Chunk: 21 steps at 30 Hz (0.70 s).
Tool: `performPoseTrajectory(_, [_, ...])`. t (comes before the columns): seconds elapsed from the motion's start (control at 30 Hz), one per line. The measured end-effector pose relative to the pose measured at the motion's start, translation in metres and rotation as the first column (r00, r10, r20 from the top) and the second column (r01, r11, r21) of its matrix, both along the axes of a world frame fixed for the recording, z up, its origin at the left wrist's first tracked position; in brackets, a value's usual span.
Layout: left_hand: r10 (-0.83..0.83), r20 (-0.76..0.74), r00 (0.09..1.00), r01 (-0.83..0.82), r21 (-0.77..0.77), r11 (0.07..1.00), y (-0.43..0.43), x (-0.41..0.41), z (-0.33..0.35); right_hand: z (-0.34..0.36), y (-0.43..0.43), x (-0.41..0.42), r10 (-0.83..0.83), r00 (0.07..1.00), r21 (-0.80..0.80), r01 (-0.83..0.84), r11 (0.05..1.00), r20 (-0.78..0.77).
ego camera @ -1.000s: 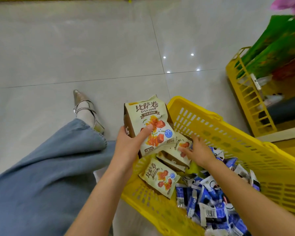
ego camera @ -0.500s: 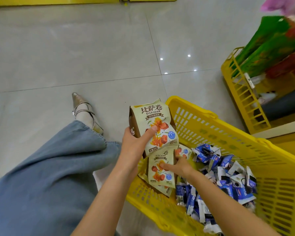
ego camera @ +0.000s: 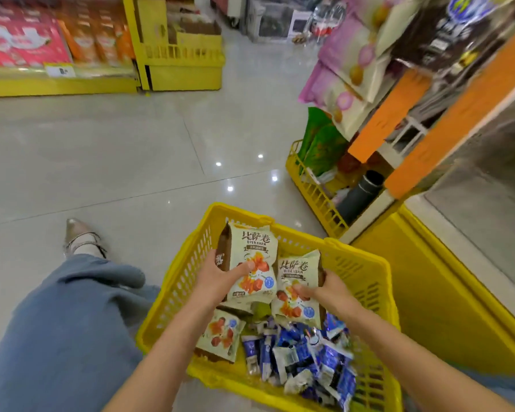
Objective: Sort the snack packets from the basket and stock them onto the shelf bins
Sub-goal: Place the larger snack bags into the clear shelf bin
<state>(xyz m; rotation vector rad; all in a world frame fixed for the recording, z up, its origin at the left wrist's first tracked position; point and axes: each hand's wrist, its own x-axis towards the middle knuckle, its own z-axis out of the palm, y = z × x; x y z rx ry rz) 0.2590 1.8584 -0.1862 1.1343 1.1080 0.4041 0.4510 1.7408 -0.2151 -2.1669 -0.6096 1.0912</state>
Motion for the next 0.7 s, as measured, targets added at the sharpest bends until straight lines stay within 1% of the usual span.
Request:
performPoseTrajectory(0.2, [-0.109,0.105,0.988,0.098,0.106,0.990,-0.031,0.057,0.050,0.088,-0.070,0.034,-0.179,0.981,0.207,0.159,0.965,0.080])
performPoseTrajectory(0.33, [-0.193,0.223,0.956,0.160,0.156,0.975,-0.063,0.106,0.094,0.140,-0.121,0.050,-0.360,0.910,0.360,0.271,0.893,0.207])
performPoseTrajectory(0.4, [-0.244,0.290,0.925,0.196,0.186,0.963,-0.081,0.130,0.114,0.165,-0.150,0.056,-0.459,0.845,0.447,0.311,0.839,0.273])
performPoseTrajectory(0.47, [-0.286,0.337,0.897,0.220,0.221,0.950,-0.100,0.151,0.130,0.185,-0.179,0.062,-0.559,0.768,0.555,0.329,0.764,0.314])
performPoseTrajectory(0.57, [-0.319,0.369,0.873,0.232,0.261,0.937,-0.132,0.179,0.149,0.211,-0.221,0.070,-0.674,0.641,0.692,0.296,0.659,0.368])
performPoseTrajectory(0.63, [-0.341,0.396,0.853,0.248,0.268,0.931,-0.153,0.194,0.159,0.227,-0.246,0.077,-0.756,0.536,0.770,0.273,0.576,0.376])
performPoseTrajectory(0.7, [-0.378,0.411,0.830,0.281,0.278,0.919,-0.172,0.205,0.166,0.237,-0.269,0.089,-0.809,0.453,0.812,0.260,0.522,0.375])
